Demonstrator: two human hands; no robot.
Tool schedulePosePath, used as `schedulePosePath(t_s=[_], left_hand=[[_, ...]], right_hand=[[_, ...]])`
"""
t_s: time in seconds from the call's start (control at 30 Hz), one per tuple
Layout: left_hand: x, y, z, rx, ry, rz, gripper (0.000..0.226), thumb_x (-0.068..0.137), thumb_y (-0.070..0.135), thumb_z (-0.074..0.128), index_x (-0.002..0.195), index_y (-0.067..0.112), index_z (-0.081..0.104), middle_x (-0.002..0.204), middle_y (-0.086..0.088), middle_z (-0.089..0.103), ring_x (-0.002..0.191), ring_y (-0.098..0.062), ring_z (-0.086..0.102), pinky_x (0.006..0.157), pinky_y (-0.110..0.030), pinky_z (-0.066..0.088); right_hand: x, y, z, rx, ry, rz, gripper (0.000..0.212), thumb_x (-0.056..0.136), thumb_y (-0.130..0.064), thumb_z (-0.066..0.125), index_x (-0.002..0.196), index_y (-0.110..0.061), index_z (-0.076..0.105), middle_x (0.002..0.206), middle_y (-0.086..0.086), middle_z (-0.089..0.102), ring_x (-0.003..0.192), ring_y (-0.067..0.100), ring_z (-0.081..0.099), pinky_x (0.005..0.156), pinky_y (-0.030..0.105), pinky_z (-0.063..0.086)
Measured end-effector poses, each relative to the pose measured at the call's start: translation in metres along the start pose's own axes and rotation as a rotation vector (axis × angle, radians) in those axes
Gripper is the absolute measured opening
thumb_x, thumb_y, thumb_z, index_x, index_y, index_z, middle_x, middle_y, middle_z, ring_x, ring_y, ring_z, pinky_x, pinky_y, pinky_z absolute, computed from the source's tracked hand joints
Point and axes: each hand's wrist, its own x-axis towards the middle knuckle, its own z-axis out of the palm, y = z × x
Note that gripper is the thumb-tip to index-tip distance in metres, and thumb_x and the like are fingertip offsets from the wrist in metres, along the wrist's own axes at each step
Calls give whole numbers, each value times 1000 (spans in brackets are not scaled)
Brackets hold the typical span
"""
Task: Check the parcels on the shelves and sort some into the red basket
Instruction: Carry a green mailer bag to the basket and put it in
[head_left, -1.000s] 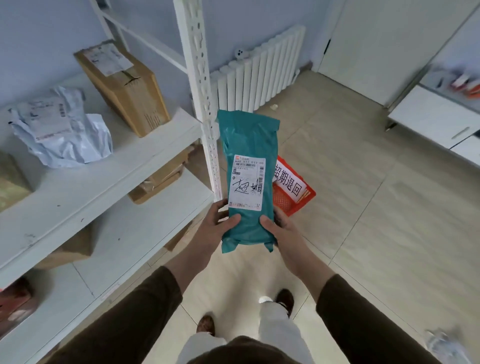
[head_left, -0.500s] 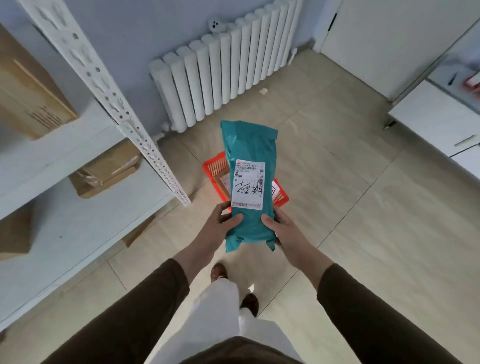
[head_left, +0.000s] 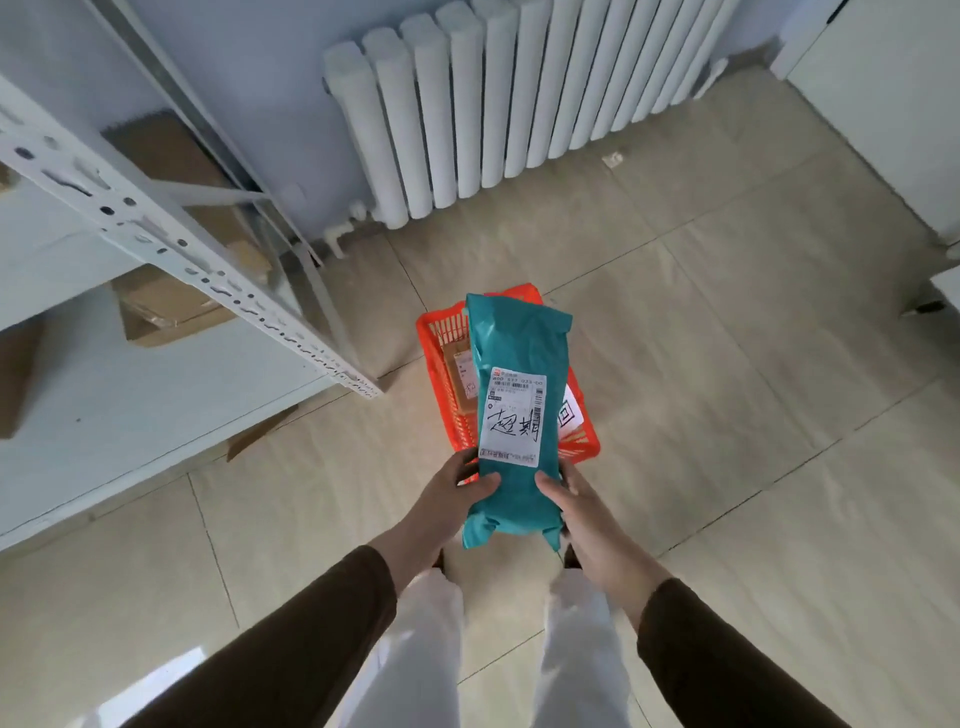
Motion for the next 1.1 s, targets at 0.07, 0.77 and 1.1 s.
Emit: schedulePosePath(t_s=[0.07,0.77,1.1], left_hand=[[28,-21,11,-27,46,-10,46,102,12,65,145,14,52,141,-9,64,123,-30,68,94,-36,62],[322,-198,-3,-81,422,-267,38,110,25,46,147,20,50,131,-7,64,117,-30,64,104,-47,56],[392,-230,-18,129,461,-379,39,111,20,35,150,17,40,130,-16,60,113,-35,63,92,-43,57]], right_hand=[[25,8,-18,-23,-22,42,38,103,-23,60,140,-28,52,129,4,70,117,23,69,81,29,59],[335,129,-63,-268,-75,274,23,106,-22,53,128,-23,62,116,2,72,102,20,69,83,31,57],[408,170,-57,-372,-46,314,12,108,-21,50,107,-23,61,108,4,69,106,29,66,104,49,53]])
